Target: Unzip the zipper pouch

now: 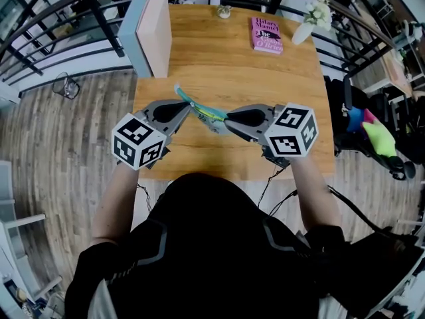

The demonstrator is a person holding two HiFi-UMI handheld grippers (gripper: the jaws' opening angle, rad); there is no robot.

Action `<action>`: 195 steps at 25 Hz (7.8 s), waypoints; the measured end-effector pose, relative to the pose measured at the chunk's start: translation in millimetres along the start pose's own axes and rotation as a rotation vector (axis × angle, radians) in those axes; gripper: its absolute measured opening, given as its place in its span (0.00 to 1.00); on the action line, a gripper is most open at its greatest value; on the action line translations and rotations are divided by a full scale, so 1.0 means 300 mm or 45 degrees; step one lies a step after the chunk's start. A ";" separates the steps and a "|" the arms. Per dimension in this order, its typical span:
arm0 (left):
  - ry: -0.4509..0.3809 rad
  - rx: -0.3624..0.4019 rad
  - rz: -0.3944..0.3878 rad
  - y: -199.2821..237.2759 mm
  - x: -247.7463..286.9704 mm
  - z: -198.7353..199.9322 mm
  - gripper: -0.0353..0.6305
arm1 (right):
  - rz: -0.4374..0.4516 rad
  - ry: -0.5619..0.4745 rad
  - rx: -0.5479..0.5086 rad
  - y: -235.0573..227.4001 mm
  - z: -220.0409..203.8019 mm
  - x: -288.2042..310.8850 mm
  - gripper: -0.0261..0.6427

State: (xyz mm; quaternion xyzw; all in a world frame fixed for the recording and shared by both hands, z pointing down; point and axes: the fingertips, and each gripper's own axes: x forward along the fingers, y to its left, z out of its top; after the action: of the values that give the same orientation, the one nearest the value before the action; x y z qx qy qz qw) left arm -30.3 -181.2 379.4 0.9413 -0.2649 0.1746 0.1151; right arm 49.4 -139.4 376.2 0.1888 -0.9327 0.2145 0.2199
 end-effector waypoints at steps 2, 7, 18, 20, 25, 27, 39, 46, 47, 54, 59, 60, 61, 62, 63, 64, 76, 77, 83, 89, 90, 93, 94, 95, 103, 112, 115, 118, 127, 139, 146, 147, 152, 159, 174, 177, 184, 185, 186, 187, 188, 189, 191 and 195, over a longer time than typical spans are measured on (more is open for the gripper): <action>-0.001 -0.007 0.024 0.017 -0.009 0.000 0.10 | -0.009 -0.001 -0.006 -0.007 0.004 -0.006 0.11; 0.001 -0.058 0.112 0.084 -0.038 0.005 0.10 | -0.042 -0.016 0.002 -0.031 0.011 -0.036 0.11; 0.025 -0.061 0.180 0.144 -0.061 0.015 0.10 | -0.119 -0.047 0.030 -0.101 0.007 -0.088 0.12; 0.030 -0.053 0.187 0.143 -0.056 0.020 0.10 | -0.131 -0.043 0.028 -0.110 0.005 -0.089 0.12; 0.033 -0.062 0.160 0.131 -0.025 0.026 0.10 | -0.186 -0.021 0.017 -0.160 -0.009 -0.106 0.12; 0.034 -0.060 0.147 0.125 -0.007 0.025 0.10 | -0.208 -0.022 0.021 -0.188 -0.017 -0.113 0.12; 0.112 -0.042 0.177 0.115 0.154 -0.004 0.10 | -0.302 0.040 -0.019 -0.344 -0.107 -0.142 0.12; 0.145 -0.035 0.237 0.164 0.296 0.008 0.10 | -0.322 0.054 -0.067 -0.516 -0.138 -0.139 0.12; 0.148 -0.031 0.256 0.170 0.318 0.009 0.10 | -0.322 0.050 -0.064 -0.547 -0.142 -0.138 0.12; 0.097 -0.020 0.396 0.251 0.415 0.008 0.10 | -0.289 0.010 -0.159 -0.709 -0.154 -0.077 0.12; 0.182 -0.050 0.414 0.254 0.455 -0.152 0.10 | -0.167 0.088 -0.215 -0.710 -0.326 0.015 0.12; 0.218 -0.055 0.409 0.246 0.465 -0.192 0.10 | -0.146 0.114 -0.197 -0.711 -0.364 0.029 0.12; 0.249 -0.058 0.404 0.237 0.472 -0.228 0.10 | -0.122 0.136 -0.170 -0.707 -0.398 0.040 0.12; 0.279 -0.063 0.398 0.226 0.473 -0.261 0.10 | -0.097 0.152 -0.138 -0.698 -0.427 0.049 0.12; 0.306 -0.072 0.390 0.212 0.468 -0.293 0.10 | -0.073 0.163 -0.108 -0.683 -0.453 0.057 0.12; 0.326 -0.083 0.380 0.197 0.461 -0.321 0.10 | -0.054 0.173 -0.086 -0.668 -0.476 0.062 0.12; 0.459 -0.179 0.293 0.052 0.385 -0.513 0.10 | 0.037 0.297 0.091 -0.533 -0.665 0.108 0.12; 0.472 -0.192 0.285 0.039 0.372 -0.535 0.10 | 0.046 0.304 0.106 -0.517 -0.678 0.114 0.12; 0.562 -0.263 0.224 -0.018 0.306 -0.641 0.10 | 0.119 0.346 0.241 -0.433 -0.746 0.150 0.12; 0.620 -0.259 0.175 -0.059 0.266 -0.711 0.10 | 0.183 0.390 0.360 -0.353 -0.815 0.174 0.12; 0.632 -0.265 0.172 -0.064 0.259 -0.725 0.10 | 0.194 0.398 0.373 -0.340 -0.827 0.179 0.12; 0.676 -0.269 0.153 -0.085 0.258 -0.762 0.10 | 0.199 0.410 0.407 -0.327 -0.857 0.185 0.12; 0.689 -0.266 0.151 -0.087 0.258 -0.772 0.10 | 0.196 0.406 0.425 -0.328 -0.862 0.188 0.12; 0.698 -0.264 0.156 -0.083 0.259 -0.780 0.10 | 0.197 0.396 0.448 -0.331 -0.864 0.193 0.12; 0.775 -0.303 0.171 -0.032 0.329 -0.828 0.10 | 0.196 0.361 0.680 -0.405 -0.895 0.224 0.12; 0.844 -0.438 0.169 0.020 0.402 -0.873 0.10 | 0.189 0.386 0.903 -0.480 -0.948 0.242 0.12; 0.878 -0.427 0.161 0.027 0.421 -0.885 0.10 | 0.176 0.402 0.926 -0.493 -0.957 0.247 0.12; 0.896 -0.434 0.158 0.035 0.430 -0.895 0.10 | 0.164 0.407 0.946 -0.495 -0.964 0.251 0.12; 0.950 -0.397 0.164 0.050 0.451 -0.916 0.10 | 0.119 0.417 0.993 -0.506 -0.972 0.263 0.12; 0.819 -0.437 0.155 0.059 0.433 -0.868 0.10 | 0.000 0.432 0.904 -0.516 -0.963 0.268 0.13; 0.648 -0.427 0.217 0.108 0.399 -0.737 0.11 | -0.052 0.363 0.727 -0.522 -0.863 0.249 0.17; 0.616 -0.430 0.227 0.117 0.388 -0.710 0.11 | -0.051 0.351 0.710 -0.516 -0.843 0.248 0.19; 0.416 -0.429 0.203 0.120 0.324 -0.547 0.11 | -0.066 0.259 0.617 -0.474 -0.714 0.230 0.19; 0.158 -0.366 0.280 0.168 0.197 -0.333 0.11 | -0.227 0.026 0.398 -0.454 -0.432 0.105 0.18; -0.280 -0.111 0.551 0.226 -0.128 0.157 0.10 | -0.608 -0.494 -0.027 -0.299 0.171 -0.360 0.09; -0.327 -0.103 0.579 0.221 -0.179 0.213 0.10 | -0.693 -0.532 -0.099 -0.271 0.222 -0.433 0.08; -0.443 -0.186 0.585 0.222 -0.257 0.282 0.10 | -0.737 -0.626 -0.108 -0.217 0.274 -0.514 0.05; -0.445 -0.179 0.587 0.221 -0.262 0.289 0.10 | -0.749 -0.624 -0.123 -0.212 0.278 -0.514 0.05; -0.443 -0.165 0.588 0.218 -0.266 0.296 0.10 | -0.759 -0.620 -0.139 -0.205 0.281 -0.512 0.05; -0.438 -0.148 0.589 0.212 -0.268 0.302 0.10 | -0.771 -0.617 -0.151 -0.199 0.284 -0.512 0.05; -0.432 -0.131 0.589 0.206 -0.270 0.309 0.10 | -0.789 -0.616 -0.158 -0.195 0.287 -0.513 0.05; -0.425 -0.117 0.588 0.200 -0.272 0.314 0.10 | -0.807 -0.619 -0.159 -0.193 0.291 -0.516 0.05; -0.413 -0.105 0.580 0.189 -0.271 0.319 0.10 | -0.839 -0.637 -0.148 -0.194 0.300 -0.524 0.05; -0.392 -0.095 0.554 0.168 -0.258 0.313 0.10 | -0.879 -0.640 -0.151 -0.192 0.304 -0.529 0.05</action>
State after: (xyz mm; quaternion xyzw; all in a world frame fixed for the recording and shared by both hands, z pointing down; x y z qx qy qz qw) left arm -94.2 -216.7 270.0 0.8727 -0.4818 0.0401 0.0678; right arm 177.2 -190.8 242.5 0.5233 -0.8501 0.0215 0.0551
